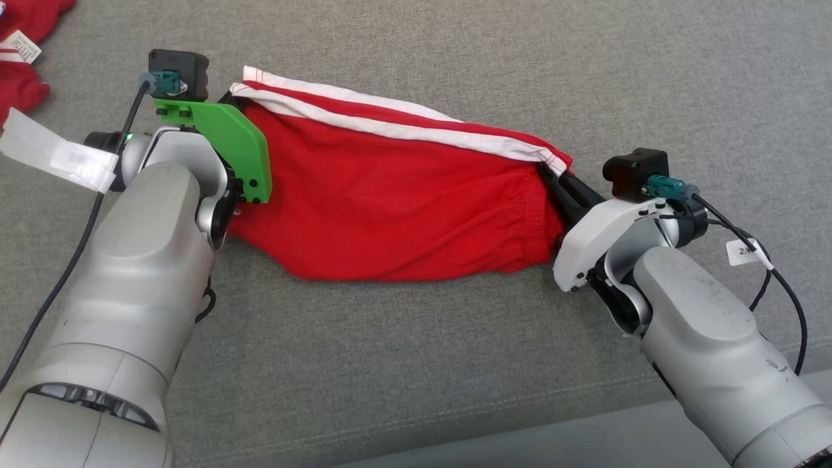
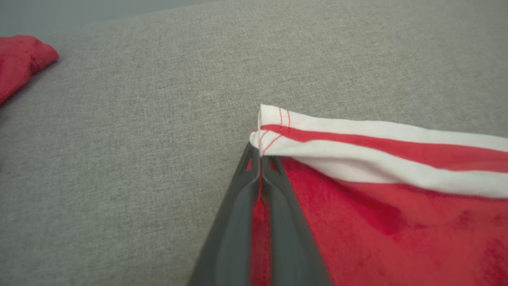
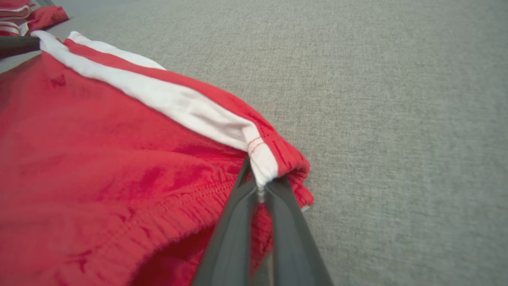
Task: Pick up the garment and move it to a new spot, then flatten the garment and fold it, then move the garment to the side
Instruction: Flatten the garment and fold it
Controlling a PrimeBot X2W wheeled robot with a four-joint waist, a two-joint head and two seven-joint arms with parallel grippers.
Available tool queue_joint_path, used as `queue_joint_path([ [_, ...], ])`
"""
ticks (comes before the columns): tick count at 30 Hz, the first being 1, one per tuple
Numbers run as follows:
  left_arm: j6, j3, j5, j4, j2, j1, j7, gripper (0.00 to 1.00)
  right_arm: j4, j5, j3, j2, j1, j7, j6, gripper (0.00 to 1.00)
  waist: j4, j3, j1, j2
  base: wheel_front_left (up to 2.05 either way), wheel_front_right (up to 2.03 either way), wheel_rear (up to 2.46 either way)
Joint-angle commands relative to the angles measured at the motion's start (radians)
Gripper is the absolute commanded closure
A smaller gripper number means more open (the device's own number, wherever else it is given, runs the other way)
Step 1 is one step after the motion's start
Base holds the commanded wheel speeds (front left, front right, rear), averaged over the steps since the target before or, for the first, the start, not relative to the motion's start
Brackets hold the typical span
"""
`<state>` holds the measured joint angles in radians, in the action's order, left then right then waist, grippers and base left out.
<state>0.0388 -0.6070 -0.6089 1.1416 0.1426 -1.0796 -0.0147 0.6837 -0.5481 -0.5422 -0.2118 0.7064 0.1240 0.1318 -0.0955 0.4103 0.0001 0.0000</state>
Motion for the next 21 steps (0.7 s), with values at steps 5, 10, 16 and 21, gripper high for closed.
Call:
queue_joint_path([
  [5, -0.016, -0.006, 0.008, 0.052, -0.004, -0.044, -0.003, 0.62, 0.065, -0.028, -0.034, 0.01, 0.034, 0.031, -0.002, 0.13, -0.006, -0.001, -0.0001, 0.0, 0.0, 0.0, 0.0],
  [10, -0.012, -0.022, 0.015, 0.074, -0.017, -0.05, 0.034, 0.0, 0.11, -0.049, -0.044, 0.0, 0.05, 0.074, -0.002, 0.0, 0.002, -0.023, -0.0001, 0.0, 0.0, 0.0, 0.0],
  [16, 0.001, -0.028, 0.008, 0.081, -0.028, -0.023, 0.077, 0.0, 0.133, -0.067, -0.046, -0.026, 0.022, 0.102, -0.002, 0.0, 0.026, -0.065, -0.0001, 0.0, 0.0, 0.0, 0.0],
  [21, 0.023, -0.019, -0.017, 0.084, -0.045, 0.028, 0.097, 0.0, 0.126, -0.081, -0.04, -0.05, -0.019, 0.111, -0.002, 0.0, 0.046, -0.1, -0.0001, 0.0, 0.0, 0.0, 0.0],
])
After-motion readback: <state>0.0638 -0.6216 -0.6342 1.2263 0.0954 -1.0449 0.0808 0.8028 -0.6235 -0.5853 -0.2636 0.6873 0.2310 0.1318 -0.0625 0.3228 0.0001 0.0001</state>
